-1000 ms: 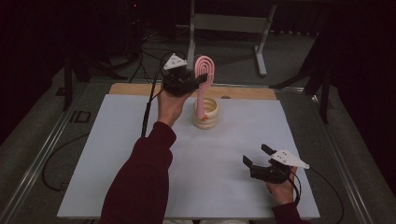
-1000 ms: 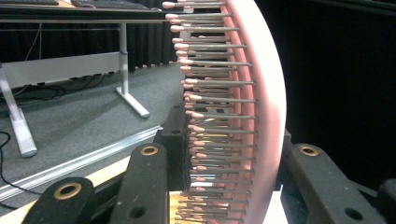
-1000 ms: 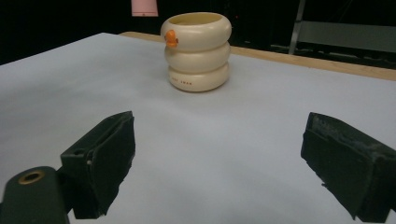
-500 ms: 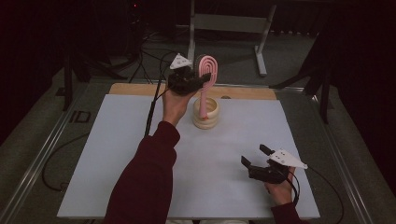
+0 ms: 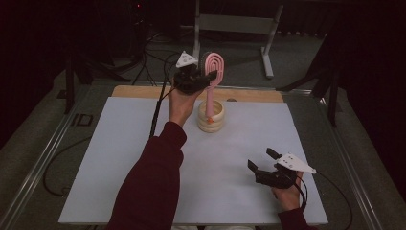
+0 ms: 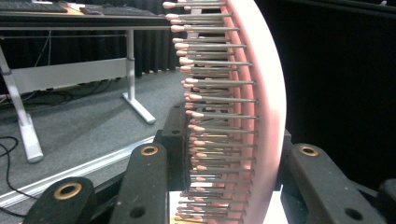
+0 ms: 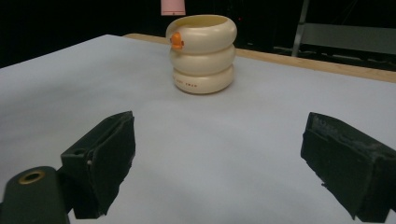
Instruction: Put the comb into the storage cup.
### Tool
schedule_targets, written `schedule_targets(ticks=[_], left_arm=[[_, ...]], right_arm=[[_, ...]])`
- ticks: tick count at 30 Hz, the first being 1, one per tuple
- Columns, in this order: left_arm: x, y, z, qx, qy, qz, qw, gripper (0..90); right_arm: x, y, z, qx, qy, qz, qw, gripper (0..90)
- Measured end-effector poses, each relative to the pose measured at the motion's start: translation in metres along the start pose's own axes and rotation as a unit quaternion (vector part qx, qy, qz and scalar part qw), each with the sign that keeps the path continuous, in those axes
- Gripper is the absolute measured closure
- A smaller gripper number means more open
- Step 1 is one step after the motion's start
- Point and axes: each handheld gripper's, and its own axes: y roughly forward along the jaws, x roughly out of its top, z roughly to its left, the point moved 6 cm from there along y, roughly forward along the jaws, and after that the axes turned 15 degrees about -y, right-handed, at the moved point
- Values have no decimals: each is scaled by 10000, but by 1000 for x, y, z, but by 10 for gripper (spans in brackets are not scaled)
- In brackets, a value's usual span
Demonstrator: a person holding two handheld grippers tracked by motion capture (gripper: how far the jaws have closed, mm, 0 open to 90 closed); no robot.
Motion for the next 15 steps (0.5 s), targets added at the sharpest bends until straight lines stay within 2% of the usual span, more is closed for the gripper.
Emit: schedule_targets(ticks=[6,15], left_arm=[[-1,3,4,68,-87,-26,9999,644],[-2,9,7,136,-87,-87,9998,644]], right_arm=[[0,0,0,-7,-18,-5,10000,102],[0,0,0,4,17,-15,10000,103]])
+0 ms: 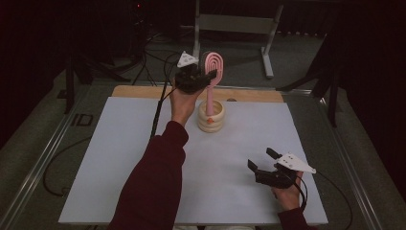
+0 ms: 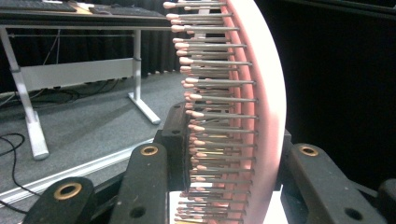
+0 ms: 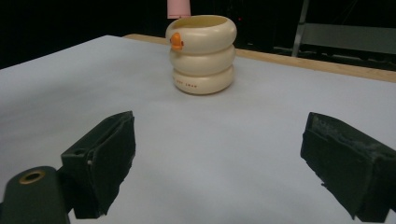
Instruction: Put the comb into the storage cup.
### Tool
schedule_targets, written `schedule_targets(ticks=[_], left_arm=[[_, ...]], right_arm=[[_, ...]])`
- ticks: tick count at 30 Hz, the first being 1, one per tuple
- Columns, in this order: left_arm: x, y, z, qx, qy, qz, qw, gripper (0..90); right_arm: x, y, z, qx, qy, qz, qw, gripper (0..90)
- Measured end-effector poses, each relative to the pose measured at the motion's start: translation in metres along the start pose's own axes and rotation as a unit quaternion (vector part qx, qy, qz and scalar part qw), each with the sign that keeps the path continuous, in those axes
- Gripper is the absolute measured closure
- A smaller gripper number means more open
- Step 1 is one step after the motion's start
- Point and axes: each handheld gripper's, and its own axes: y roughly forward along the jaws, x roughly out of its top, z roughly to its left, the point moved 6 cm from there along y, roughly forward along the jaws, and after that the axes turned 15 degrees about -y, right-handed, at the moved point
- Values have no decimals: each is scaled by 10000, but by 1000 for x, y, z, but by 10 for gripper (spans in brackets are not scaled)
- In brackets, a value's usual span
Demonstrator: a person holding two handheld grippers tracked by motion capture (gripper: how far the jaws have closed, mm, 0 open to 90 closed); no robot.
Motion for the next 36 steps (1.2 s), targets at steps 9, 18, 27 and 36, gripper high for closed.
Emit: schedule_targets(ticks=[9,18,27,36], left_arm=[[-3,6,4,20,-58,-16,10000,644],[-7,13,4,123,-80,-85,9999,644],[-11,16,5,240,-68,-131,9996,644],[-16,20,6,180,-212,-170,9995,644]], right_arm=[[0,-1,-1,-16,31,-27,10000,103],[0,-1,-1,-12,29,-39,10000,104],[1,-1,-1,-1,24,-44,10000,105],[0,0,-1,7,31,-48,10000,105]])
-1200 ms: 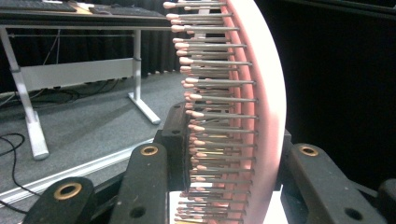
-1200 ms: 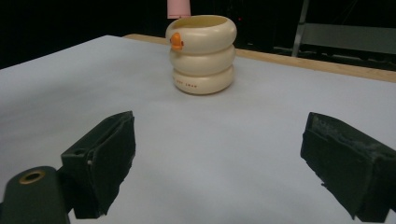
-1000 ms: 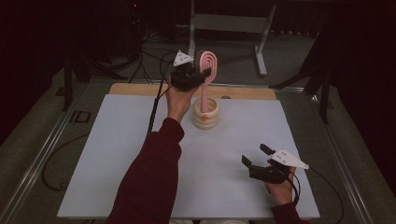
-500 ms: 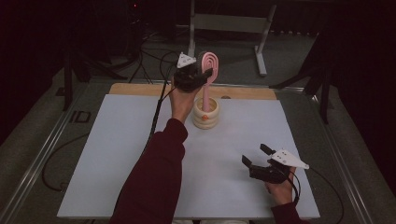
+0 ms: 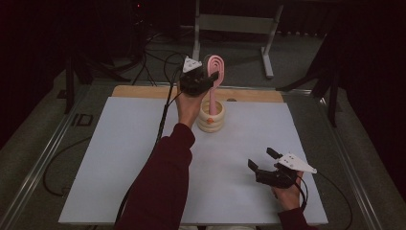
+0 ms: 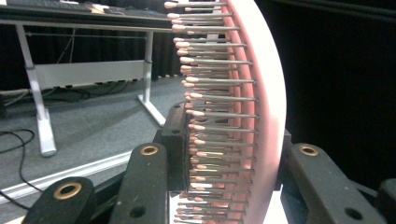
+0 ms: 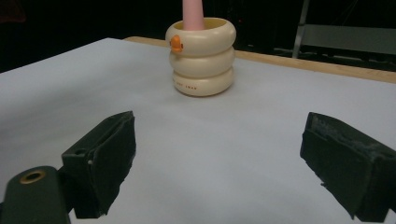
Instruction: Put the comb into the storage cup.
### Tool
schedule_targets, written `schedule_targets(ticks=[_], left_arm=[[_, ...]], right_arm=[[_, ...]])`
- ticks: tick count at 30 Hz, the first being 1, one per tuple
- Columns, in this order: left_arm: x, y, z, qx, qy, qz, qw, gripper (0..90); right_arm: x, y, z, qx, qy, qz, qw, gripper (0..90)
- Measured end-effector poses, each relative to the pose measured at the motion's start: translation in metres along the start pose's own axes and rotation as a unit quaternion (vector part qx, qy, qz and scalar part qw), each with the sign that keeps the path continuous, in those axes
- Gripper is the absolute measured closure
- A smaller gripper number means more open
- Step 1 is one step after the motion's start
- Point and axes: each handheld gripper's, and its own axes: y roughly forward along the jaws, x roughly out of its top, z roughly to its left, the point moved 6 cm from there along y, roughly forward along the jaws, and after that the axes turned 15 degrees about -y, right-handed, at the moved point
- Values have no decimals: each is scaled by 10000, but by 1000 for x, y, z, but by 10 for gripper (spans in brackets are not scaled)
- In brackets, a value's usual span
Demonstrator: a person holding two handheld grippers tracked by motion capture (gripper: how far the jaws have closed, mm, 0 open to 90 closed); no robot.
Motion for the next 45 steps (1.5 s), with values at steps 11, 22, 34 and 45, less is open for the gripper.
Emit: schedule_targets(ticks=[11,22,34,45], left_arm=[[-9,7,0,26,3,56,10000,644],[-18,12,0,72,79,201,9997,644],[-24,12,5,82,52,251,9996,644],[-33,12,16,181,-32,271,9995,644]], right_arm=[[0,-2,-1,-33,30,-6,10000,105],[0,-3,-1,-52,5,-30,10000,105],[1,-2,-1,-71,-2,-62,10000,112],[0,0,0,-68,-33,-27,10000,112]])
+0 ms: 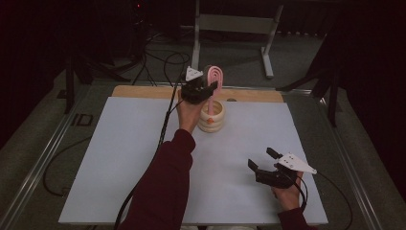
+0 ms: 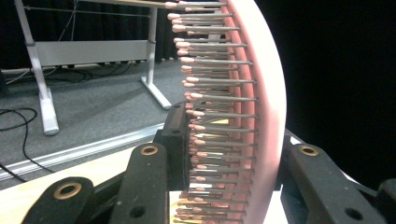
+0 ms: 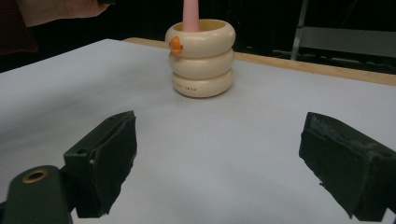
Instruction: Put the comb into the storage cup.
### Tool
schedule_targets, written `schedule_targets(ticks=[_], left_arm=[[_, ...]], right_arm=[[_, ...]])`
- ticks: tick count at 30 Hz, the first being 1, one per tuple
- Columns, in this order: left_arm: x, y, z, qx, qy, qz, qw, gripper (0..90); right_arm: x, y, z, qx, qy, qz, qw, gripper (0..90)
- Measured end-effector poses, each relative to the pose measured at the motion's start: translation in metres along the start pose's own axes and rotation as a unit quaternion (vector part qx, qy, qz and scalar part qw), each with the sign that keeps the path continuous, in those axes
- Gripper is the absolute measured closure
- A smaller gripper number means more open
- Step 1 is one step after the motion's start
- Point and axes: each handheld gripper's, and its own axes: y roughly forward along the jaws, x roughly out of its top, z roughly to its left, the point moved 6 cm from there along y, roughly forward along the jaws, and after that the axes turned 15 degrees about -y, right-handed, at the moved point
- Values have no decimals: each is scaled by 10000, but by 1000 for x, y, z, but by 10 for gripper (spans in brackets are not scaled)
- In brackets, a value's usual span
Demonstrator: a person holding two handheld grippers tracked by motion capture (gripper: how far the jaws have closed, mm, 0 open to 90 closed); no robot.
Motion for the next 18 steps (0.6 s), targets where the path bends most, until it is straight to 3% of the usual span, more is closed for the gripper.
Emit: schedule_targets(ticks=[8,18], left_arm=[[-10,3,4,31,-163,-3,9999,644],[-15,4,3,25,-166,-45,9998,643]], right_arm=[[0,-1,0,25,-3,-13,10000,112],[0,0,0,4,-11,2,10000,112]])
